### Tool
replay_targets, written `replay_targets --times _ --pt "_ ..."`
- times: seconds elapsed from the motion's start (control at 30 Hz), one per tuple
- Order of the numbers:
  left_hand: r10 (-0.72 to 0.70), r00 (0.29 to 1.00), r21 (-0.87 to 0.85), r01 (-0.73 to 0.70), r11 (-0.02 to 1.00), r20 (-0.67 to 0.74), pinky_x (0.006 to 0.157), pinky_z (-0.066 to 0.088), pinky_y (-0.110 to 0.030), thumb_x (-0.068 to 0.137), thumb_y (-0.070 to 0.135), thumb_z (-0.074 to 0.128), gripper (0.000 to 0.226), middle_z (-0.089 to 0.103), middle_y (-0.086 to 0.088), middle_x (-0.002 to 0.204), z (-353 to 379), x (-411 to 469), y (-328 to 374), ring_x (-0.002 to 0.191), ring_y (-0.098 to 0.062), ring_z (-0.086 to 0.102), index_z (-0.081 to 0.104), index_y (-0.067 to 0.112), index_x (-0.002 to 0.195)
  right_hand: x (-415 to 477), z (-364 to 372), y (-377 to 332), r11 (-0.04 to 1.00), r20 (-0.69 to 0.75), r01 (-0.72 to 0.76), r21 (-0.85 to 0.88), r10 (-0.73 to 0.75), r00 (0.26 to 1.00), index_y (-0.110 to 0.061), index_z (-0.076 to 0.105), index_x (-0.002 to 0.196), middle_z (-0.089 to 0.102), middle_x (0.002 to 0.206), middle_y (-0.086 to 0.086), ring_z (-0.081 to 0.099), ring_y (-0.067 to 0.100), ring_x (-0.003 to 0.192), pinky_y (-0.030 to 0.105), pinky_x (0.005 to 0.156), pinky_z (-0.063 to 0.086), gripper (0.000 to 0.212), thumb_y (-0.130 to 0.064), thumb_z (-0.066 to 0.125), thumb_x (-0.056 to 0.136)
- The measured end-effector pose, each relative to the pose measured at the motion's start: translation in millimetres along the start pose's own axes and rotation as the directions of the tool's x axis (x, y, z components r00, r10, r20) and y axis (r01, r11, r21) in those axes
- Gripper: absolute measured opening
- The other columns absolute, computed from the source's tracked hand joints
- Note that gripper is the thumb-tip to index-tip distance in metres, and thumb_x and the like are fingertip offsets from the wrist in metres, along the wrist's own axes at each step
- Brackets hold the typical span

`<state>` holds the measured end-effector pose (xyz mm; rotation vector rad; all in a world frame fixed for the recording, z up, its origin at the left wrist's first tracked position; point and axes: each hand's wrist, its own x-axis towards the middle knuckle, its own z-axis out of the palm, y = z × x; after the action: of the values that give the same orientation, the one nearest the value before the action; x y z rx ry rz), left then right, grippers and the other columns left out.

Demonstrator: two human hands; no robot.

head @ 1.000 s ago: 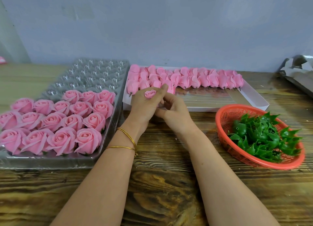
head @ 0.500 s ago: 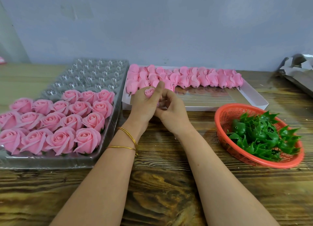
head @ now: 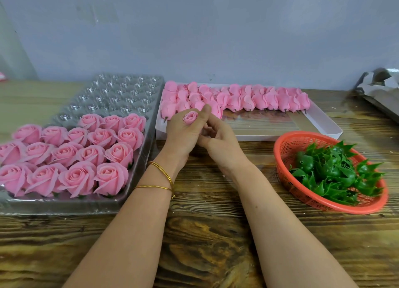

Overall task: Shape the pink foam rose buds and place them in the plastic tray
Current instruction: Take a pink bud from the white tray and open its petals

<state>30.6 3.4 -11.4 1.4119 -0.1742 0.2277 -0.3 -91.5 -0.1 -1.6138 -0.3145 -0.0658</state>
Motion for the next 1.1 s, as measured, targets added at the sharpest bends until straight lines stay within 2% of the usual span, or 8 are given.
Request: replay_targets --times 0.1,0.23,0.33,0.4,0.6,0.83,1.0,1.1 --pt "-0.043 0.999 -0.011 0.043 0.999 -0.026 0.063 0.051 -0.033 0.073 0.056 0.067 0.041 0.056 -0.011 0.065 1.5 0.5 2.0 0.065 -0.025 0.06 0.056 0.024 0.049 1.1 1.3 1.4 1.0 -0.024 0.003 -0.026 -0.004 1.0 0.003 0.059 0.115 0.063 0.09 0.002 0.06 -0.003 0.075 0.02 0.075 0.052 0.039 0.021 0.057 0.08" --pt "-0.071 0.997 -0.033 0.07 0.997 -0.039 0.069 0.05 -0.042 0.078 0.058 0.063 0.045 0.055 -0.021 0.074 2.8 -1.5 3.0 0.071 -0.028 0.058 0.056 0.021 0.055 2.8 2.1 4.7 0.998 -0.072 0.011 -0.061 -0.016 0.997 0.001 0.058 0.109 0.061 0.09 0.006 0.056 0.009 0.074 0.025 0.072 0.051 0.037 0.019 0.063 0.077" --pt "-0.051 0.998 -0.028 0.05 0.998 -0.024 0.077 0.053 -0.049 0.08 0.057 0.063 0.06 0.057 -0.033 0.08 2.8 -2.5 3.5 0.075 -0.029 0.059 0.06 -0.003 0.075 4.4 2.4 7.4 0.996 -0.109 0.017 -0.082 -0.026 0.994 0.008 0.058 0.104 0.06 0.087 0.008 0.055 0.012 0.073 0.02 0.069 0.049 0.029 0.018 0.062 0.077" --pt "-0.033 0.999 -0.02 0.033 0.999 -0.004 0.075 0.054 -0.045 0.075 0.059 0.065 0.065 0.059 -0.028 0.076 3.5 -3.0 3.7 0.074 -0.027 0.06 0.061 -0.005 0.079 5.2 1.7 7.8 0.997 -0.115 0.02 -0.079 -0.029 0.993 0.006 0.061 0.102 0.061 0.083 0.007 0.056 0.011 0.072 0.018 0.068 0.049 0.027 0.019 0.061 0.078" --pt "-0.009 0.999 -0.011 0.009 1.0 0.039 0.064 0.054 -0.028 0.067 0.054 0.072 0.026 0.065 0.008 0.06 1.7 -1.1 0.9 0.062 -0.01 0.064 0.069 0.029 0.058 5.0 0.0 5.7 1.0 -0.068 0.015 -0.018 -0.016 0.998 0.002 0.063 0.114 0.067 0.087 0.004 0.063 0.002 0.076 0.018 0.072 0.051 0.036 0.018 0.059 0.082" --pt "-0.004 1.0 -0.005 0.004 1.0 0.022 0.058 0.05 -0.022 0.076 0.043 0.071 0.03 0.058 0.009 0.055 0.4 -1.3 3.4 0.057 -0.007 0.06 0.061 0.026 0.054 2.8 -0.7 2.2 0.999 -0.029 0.006 0.044 -0.005 1.0 0.004 0.062 0.117 0.068 0.101 0.018 0.064 0.021 0.097 0.038 0.095 0.051 0.037 0.018 0.057 0.083" --pt "-0.049 0.999 -0.052 0.049 0.997 -0.012 0.074 0.051 -0.039 0.089 0.038 0.066 0.036 0.055 -0.015 0.074 2.3 -3.0 5.3 0.075 -0.025 0.057 0.059 0.005 0.075 2.2 -0.4 1.9 1.0 -0.056 0.002 0.008 -0.002 0.998 -0.001 0.064 0.113 0.067 0.088 0.003 0.064 0.005 0.08 0.023 0.081 0.054 0.039 0.018 0.062 0.079" --pt "-0.078 0.997 -0.065 0.077 0.995 -0.018 0.082 0.05 -0.05 0.091 0.042 0.061 0.048 0.053 -0.02 0.075 5.1 -4.0 8.3 0.077 -0.029 0.055 0.057 -0.002 0.073 4.1 1.4 4.5 1.0 -0.098 0.001 -0.016 -0.002 0.995 0.005 0.06 0.112 0.062 0.089 0.007 0.06 0.013 0.079 0.025 0.077 0.052 0.037 0.018 0.064 0.078"
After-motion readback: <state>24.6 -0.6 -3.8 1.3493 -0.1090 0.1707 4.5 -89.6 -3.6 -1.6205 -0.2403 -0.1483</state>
